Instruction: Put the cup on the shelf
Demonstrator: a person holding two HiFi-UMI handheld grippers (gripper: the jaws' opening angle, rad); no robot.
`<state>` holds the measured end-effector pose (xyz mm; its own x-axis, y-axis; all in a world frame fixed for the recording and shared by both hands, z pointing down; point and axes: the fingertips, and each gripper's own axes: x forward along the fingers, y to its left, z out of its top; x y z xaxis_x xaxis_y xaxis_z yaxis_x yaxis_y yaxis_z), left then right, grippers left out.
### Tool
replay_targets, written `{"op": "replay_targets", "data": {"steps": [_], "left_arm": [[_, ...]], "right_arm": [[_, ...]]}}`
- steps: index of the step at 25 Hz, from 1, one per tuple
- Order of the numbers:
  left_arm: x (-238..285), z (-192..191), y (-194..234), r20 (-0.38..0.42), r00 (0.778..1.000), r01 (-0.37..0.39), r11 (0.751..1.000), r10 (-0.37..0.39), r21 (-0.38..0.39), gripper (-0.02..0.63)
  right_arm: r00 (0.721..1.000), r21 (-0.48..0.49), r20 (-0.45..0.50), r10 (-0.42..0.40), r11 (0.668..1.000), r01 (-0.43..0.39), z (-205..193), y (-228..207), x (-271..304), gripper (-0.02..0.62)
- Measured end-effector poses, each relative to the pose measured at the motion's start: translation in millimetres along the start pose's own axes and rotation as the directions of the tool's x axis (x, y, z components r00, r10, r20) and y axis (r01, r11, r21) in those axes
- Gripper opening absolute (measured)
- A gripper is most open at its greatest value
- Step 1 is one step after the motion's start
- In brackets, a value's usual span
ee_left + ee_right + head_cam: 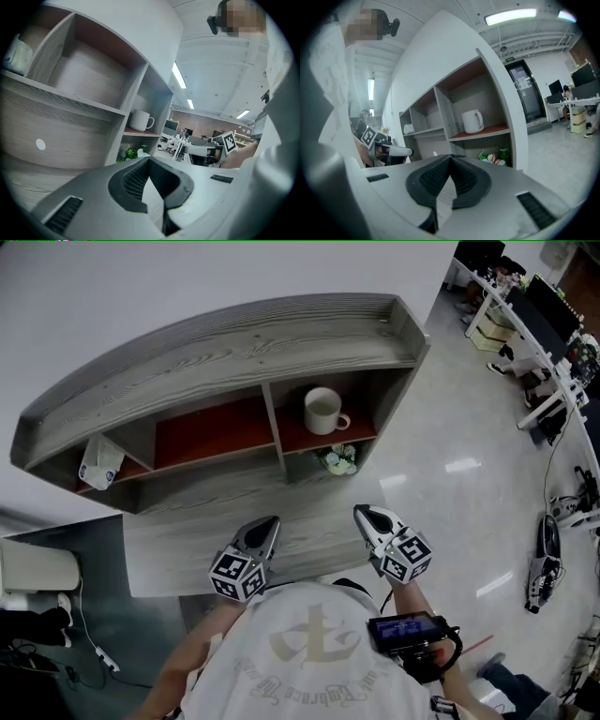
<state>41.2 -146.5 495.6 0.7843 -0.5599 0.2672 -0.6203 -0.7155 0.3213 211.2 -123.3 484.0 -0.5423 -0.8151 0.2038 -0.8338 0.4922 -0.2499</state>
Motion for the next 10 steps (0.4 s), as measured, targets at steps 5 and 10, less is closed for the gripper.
{"op": "replay_targets", "data": {"steps": [5, 10], "left_arm": [[4.6, 2.0, -5.9, 0.002, 1.0, 0.006, 1.0, -0.006, 0.009, 0.002], [7.0, 2.8, -9.1, 0.005, 1.0, 0.009, 1.0, -0.009, 0.011, 0.002]], "right_arm": [[1.0, -0.002, 0.01, 0.004, 1.0, -0.004, 3.3, -1.3, -3.6, 0.002], [1.0, -0.005, 0.01, 0.012, 1.0, -0.012, 3.1, -1.4, -5.0, 0.002]]}}
